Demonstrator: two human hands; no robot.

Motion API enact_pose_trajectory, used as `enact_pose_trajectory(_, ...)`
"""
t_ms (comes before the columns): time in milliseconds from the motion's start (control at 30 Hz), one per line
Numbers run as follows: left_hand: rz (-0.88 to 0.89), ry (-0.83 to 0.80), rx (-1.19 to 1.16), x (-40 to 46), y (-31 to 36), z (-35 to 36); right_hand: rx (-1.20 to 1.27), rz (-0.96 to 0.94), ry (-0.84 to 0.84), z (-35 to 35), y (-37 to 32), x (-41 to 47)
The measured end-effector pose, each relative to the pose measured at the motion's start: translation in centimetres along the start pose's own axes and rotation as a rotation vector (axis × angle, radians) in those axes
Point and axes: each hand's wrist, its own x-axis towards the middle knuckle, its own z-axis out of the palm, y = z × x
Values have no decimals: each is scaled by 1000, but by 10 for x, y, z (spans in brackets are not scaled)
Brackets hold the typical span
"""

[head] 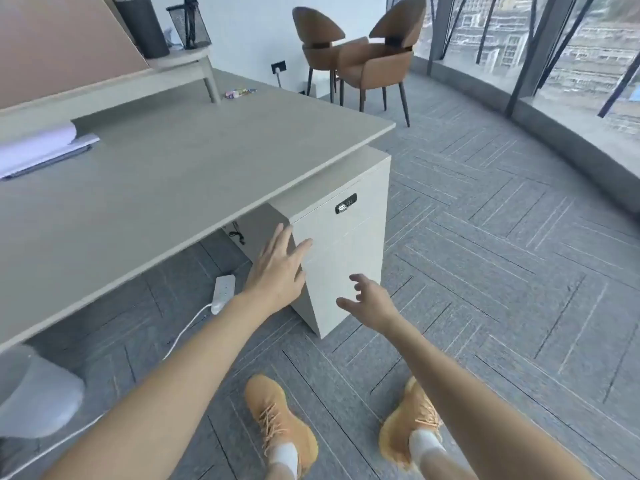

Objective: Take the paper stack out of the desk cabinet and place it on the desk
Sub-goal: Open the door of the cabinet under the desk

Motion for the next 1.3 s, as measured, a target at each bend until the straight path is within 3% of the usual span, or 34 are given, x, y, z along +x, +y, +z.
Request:
enact_pose_trajectory(100,11,49,93,30,-11,16,79,50,12,23,9,25)
enact_pose_trajectory(367,101,-14,331,110,-53,57,176,122,3,91,23,107)
enact_pose_trajectory(667,226,200,417,131,-79,83,395,282,129,146,16,173)
enact_pose_trajectory(800,225,228,445,132,-80,84,320,226,327,158,8,183)
enact_pose_trajectory(900,215,229,452,132,-80,85,289,197,387,162,10,185)
enact_pose_trajectory(1300,145,165,424,127,-65,78,90,54,305,106,50,121)
